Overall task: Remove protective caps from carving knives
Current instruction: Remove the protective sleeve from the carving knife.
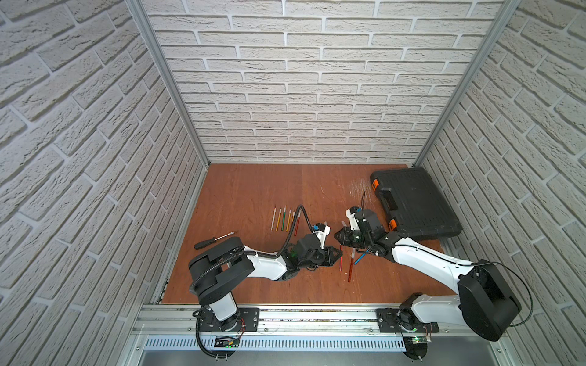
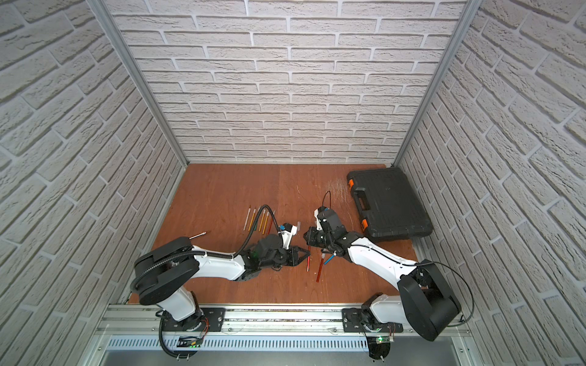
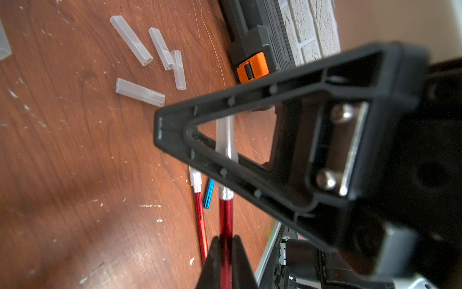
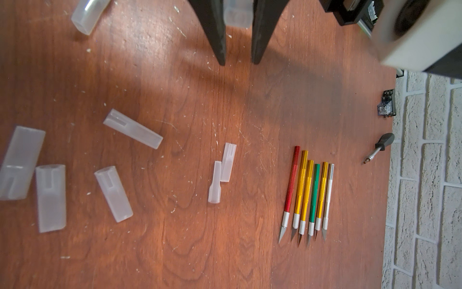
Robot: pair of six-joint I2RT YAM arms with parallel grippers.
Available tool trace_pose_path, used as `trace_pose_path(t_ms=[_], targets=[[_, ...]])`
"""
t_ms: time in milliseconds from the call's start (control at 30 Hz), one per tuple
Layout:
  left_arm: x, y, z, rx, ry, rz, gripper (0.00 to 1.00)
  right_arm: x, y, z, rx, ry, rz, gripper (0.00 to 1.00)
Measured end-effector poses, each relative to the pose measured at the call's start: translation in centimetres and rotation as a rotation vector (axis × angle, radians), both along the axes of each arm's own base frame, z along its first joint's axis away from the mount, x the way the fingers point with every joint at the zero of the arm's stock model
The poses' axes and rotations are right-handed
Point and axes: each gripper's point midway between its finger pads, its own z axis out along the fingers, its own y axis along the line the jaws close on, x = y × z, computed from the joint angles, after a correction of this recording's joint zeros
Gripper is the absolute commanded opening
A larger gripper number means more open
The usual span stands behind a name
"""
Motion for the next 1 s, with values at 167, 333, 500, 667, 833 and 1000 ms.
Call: trace_pose_path(t_ms=[167,333,500,667,833,1000], targets=[[0.04,-0.05,0.14,-0.006,0.001,0.002,0.0,0.17,-0.12,0.22,-0.017,-0.009,0.004,0.17],[-0.02,-0.07,0.15,-0.008,0.002,-0.002,0.0,0.09,-0.4,0.11,-0.043,-0.008,0.009,0.14],[-0.1,-0.1,0.16,-0.008,0.003,-0.006,0.0,0.06,-0.51,0.13,-0.061,-0.011,0.017,0.12],[-0.11,-0.11,0.18,-0.009,0.002,-0.007,0.0,0.12,-0.6,0.18,-0.071,-0.014,0.014,0.12],[-0.13,-0.11,0.15,-0.006,-0.001,-0.008,0.0,0.24,-0.77,0.17,-0.081,-0.019,0.005,0.12],[-0.11,-0.15,0.26,-0.008,-0.009,-0.007,0.0,0.68,-0.95,0.58,-0.092,-0.034,-0.013,0.11]])
